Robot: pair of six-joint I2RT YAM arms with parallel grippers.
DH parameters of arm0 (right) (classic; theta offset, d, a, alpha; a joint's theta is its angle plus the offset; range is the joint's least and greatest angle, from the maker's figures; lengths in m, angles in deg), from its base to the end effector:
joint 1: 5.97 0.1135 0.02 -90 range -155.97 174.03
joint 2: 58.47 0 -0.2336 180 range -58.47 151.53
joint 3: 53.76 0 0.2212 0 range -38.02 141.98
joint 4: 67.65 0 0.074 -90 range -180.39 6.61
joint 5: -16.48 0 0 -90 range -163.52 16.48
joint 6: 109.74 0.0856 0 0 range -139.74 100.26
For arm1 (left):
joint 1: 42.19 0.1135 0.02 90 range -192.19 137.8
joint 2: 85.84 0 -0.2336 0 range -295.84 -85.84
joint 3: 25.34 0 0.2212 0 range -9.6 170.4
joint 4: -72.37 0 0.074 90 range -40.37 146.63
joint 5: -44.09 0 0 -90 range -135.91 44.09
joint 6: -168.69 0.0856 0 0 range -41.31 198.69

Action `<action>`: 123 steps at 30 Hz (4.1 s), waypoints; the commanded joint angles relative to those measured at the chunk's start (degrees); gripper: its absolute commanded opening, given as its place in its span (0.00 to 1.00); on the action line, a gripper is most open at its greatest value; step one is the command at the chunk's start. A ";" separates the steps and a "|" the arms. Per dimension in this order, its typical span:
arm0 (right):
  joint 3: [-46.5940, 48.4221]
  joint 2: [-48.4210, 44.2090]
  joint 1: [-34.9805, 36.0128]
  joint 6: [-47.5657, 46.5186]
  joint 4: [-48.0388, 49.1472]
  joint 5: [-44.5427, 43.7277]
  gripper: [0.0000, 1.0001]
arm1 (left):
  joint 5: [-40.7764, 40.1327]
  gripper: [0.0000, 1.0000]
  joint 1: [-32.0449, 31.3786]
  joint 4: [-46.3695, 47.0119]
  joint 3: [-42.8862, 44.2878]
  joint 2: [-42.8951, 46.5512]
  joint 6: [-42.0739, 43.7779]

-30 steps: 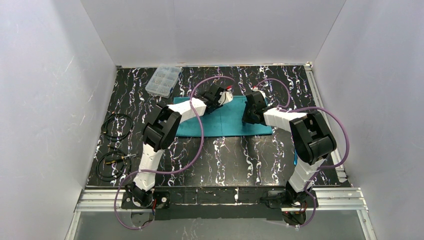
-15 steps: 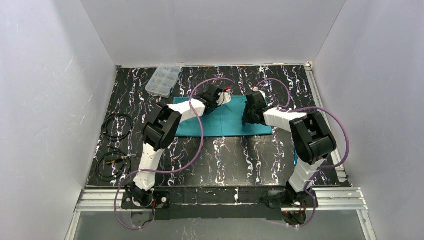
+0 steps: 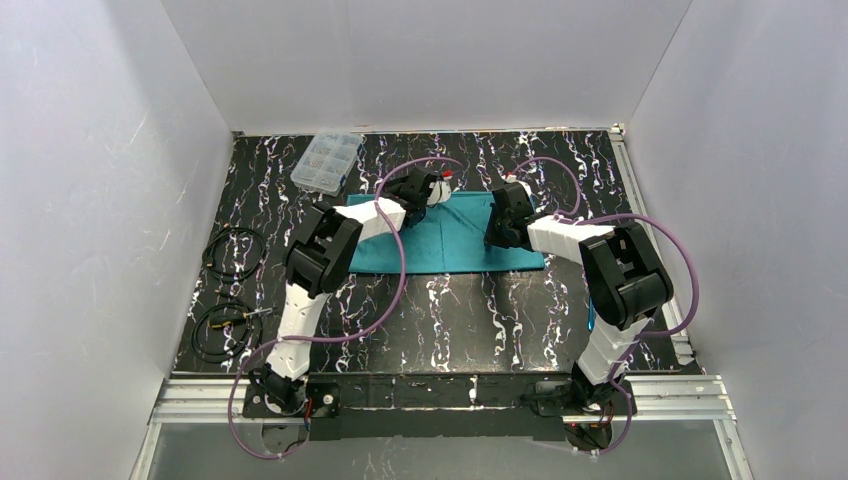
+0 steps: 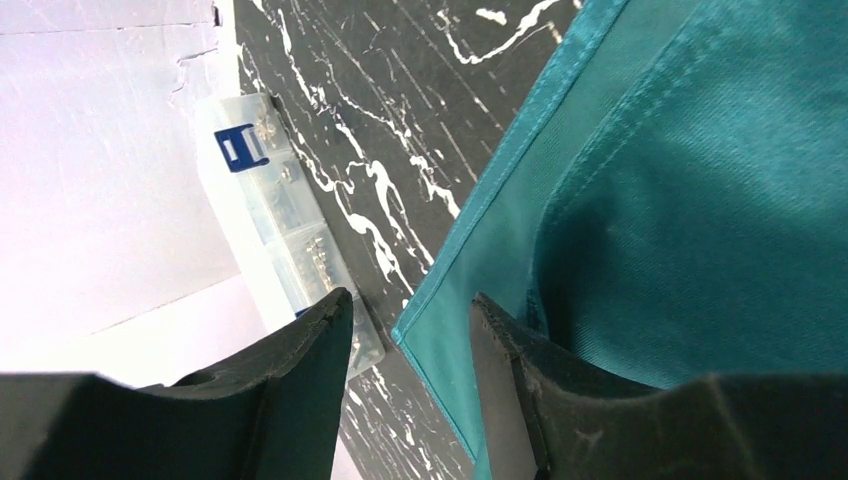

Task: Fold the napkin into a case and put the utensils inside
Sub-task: Smooth out the rectangle-folded napkin at the center of the board.

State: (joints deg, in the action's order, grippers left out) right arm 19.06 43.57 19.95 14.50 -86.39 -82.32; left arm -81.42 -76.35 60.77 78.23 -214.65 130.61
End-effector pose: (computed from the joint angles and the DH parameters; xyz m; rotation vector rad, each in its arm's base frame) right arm 0.3367 0.1491 0.1162 0.2465 2.4046 0.3045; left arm 0.4263 -0.2292 0.1151 1.2303 1.8283 0.8565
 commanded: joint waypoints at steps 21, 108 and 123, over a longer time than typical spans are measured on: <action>-3.02 -0.28 -0.49 -1.25 -4.56 0.46 0.13 | 6.46 0.47 -2.12 -13.32 -3.59 5.19 -13.35; 13.44 9.93 -2.10 -10.09 -27.19 45.98 0.19 | 72.80 0.37 5.53 -52.12 -0.51 8.10 -42.47; 15.07 13.81 -2.18 -9.82 -29.04 42.68 0.16 | 76.72 0.34 7.17 -56.51 0.48 11.08 -38.85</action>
State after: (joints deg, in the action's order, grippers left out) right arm 32.19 56.31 17.78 4.56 -114.56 -37.97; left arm -8.11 -69.64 8.29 76.66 -207.49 89.58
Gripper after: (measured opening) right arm 0.163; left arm 0.335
